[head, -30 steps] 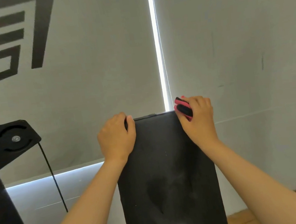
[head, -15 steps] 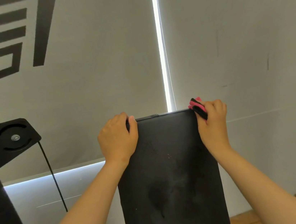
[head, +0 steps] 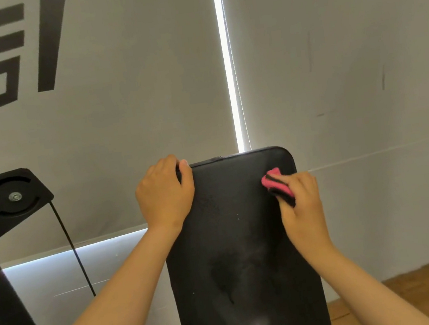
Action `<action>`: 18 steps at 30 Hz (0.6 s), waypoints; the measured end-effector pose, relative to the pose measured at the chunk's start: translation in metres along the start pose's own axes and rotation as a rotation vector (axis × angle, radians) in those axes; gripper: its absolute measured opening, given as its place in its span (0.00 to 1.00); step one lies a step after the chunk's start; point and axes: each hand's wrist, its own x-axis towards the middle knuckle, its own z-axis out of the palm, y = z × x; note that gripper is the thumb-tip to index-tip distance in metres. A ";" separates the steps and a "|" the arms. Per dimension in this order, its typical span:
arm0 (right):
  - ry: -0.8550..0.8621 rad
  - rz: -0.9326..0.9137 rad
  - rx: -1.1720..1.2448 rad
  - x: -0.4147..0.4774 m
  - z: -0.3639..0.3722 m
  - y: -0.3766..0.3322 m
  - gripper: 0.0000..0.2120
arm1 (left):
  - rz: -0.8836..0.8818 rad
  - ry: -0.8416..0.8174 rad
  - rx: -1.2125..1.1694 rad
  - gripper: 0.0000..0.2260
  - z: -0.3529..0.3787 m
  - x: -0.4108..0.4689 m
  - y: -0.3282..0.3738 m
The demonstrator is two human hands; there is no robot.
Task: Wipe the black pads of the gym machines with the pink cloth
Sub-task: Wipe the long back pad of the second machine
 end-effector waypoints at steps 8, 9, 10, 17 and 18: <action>-0.029 -0.079 -0.241 0.072 0.026 -0.021 0.19 | 0.001 -0.007 -0.037 0.12 0.002 0.000 -0.003; -0.019 -0.077 -0.251 0.065 0.031 -0.019 0.20 | 0.001 -0.009 -0.047 0.12 0.003 0.001 -0.004; 0.011 -0.057 -0.226 0.057 0.033 -0.018 0.20 | 0.004 -0.007 -0.053 0.12 0.003 0.001 -0.004; 0.044 -0.109 -0.180 -0.013 0.035 -0.005 0.31 | 0.003 0.005 -0.061 0.13 0.005 0.001 -0.005; 0.032 -0.127 -0.201 -0.023 0.035 -0.002 0.33 | 0.000 0.005 -0.062 0.12 0.004 0.001 -0.004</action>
